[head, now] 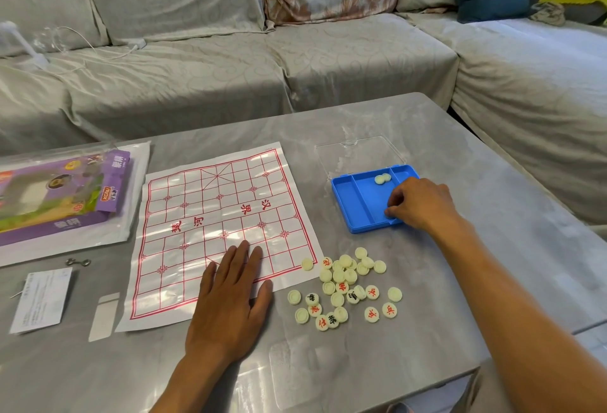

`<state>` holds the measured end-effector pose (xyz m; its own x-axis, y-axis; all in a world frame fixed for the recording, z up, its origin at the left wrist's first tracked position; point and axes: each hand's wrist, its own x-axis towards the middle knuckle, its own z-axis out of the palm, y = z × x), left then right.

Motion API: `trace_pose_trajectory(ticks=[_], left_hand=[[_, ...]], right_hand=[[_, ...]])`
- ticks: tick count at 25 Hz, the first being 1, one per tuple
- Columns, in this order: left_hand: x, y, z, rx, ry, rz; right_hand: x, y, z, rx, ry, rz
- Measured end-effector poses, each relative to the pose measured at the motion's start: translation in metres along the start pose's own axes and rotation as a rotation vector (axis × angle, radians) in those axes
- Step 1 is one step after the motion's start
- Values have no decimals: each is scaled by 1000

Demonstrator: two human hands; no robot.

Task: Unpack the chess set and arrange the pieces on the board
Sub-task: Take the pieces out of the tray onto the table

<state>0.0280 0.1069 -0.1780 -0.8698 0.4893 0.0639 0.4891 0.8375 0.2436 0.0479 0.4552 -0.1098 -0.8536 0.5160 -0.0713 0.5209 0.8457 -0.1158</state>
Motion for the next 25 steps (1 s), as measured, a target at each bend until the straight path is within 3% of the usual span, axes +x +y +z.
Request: trace_pose_trajectory(ticks=[5,8,11,14,16,18,19,22,23,25], left_hand=[[0,0,2,-16,12,2],[0,0,2,-11,15,3],[0,1,1,-18,11,3],[0,-1,2,-22,7,5],[0,-1,4,-8,5,8],[1,-3,6,-1,10,11],[1,-3,6,-8,18,11],[2,-1,5,-13,12,8],[1,0,4,-9,6,12],[0,0,1,-17,7,5]], right_hand=[[-3,-5,7,1,100,28],[-1,-10,11,19,61,19],[-11,-9,-8,183,70,7],[-46,-11,-30,418,-116,-107],[-65,-17,-31,298,-378,-169],[-65,-20,-22,257,-461,-179],[-60,-22,-20,298,-376,-179],[-21,-19,-13,358,121,-112],[-7,-17,-9,293,203,-89],[15,-18,3,82,192,-59]])
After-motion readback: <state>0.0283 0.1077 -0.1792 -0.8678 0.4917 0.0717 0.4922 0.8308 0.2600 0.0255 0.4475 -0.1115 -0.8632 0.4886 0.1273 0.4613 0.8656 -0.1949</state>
